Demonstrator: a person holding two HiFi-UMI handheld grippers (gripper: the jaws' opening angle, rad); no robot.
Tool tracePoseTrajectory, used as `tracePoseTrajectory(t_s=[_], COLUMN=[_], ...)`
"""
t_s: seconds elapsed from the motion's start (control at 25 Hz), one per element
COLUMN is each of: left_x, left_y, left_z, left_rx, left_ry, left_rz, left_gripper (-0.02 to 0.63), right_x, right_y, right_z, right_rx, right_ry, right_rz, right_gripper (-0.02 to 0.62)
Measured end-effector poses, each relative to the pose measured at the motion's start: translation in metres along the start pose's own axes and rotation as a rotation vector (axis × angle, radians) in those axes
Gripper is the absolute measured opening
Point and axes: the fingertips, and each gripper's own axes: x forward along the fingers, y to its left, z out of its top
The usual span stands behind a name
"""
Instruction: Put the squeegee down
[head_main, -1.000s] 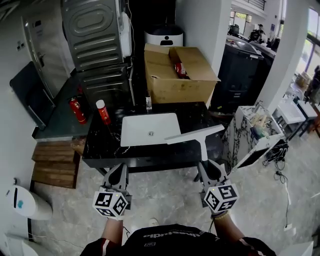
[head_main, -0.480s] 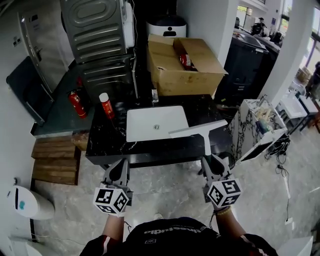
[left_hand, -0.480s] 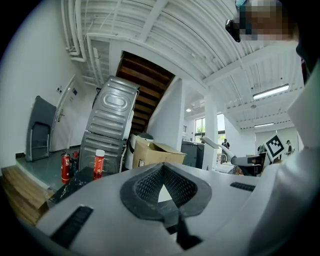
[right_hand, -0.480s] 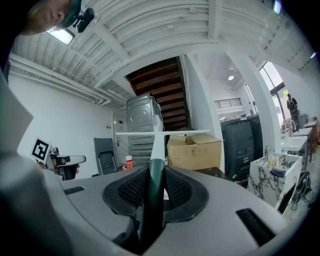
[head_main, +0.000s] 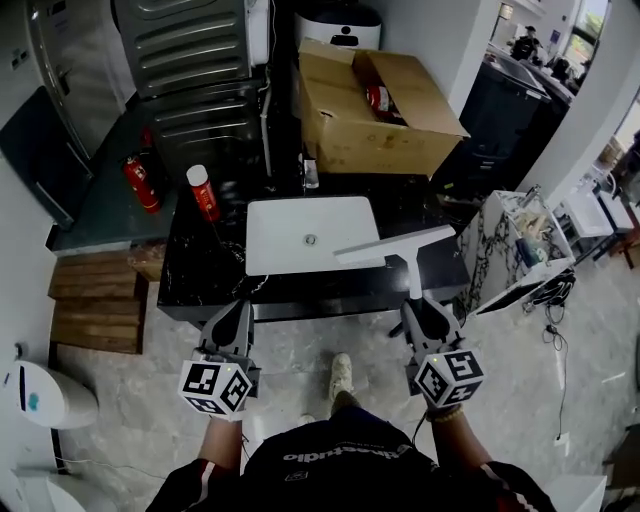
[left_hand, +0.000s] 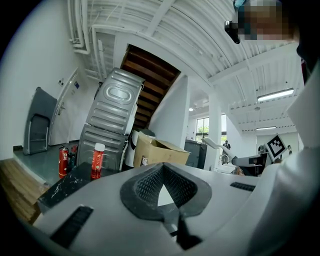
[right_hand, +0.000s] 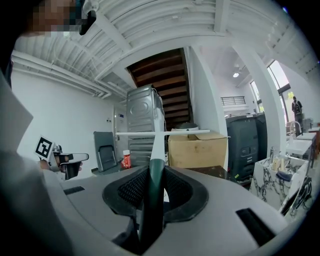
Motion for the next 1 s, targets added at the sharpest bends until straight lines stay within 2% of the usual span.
tracePoseTrajectory(t_s=[0.24,0.56,0.8,1.0], left_x=[0.082,0.208,0.24,0.251], left_y=[0.018,0.018,0.036,0.054], left_z=[-0.004,0.006,-0.001,-0.023], left_rx=[0.023,0.064,0.077,0.078], left_ry=[0.016,0.016,0.063,0.111], left_rz=[0.026,0.055,0.107,0.118], left_gripper=[0.012,0.012,0.012,0.012], right_x=[0.086,0.19,0.237,0.27], right_y=[-0.041,-0.101,-0.115,-0.105], right_z=[0.0,0.013,-0.002,-0.028], right_rx=[0.013,0.022,0.029,0.027], right_ry=[0.005,0.026,0.091,0.172], right_rz=[0.057,0.162,0.208,0.244], right_gripper=[0.123,0.123,0.123,0.123])
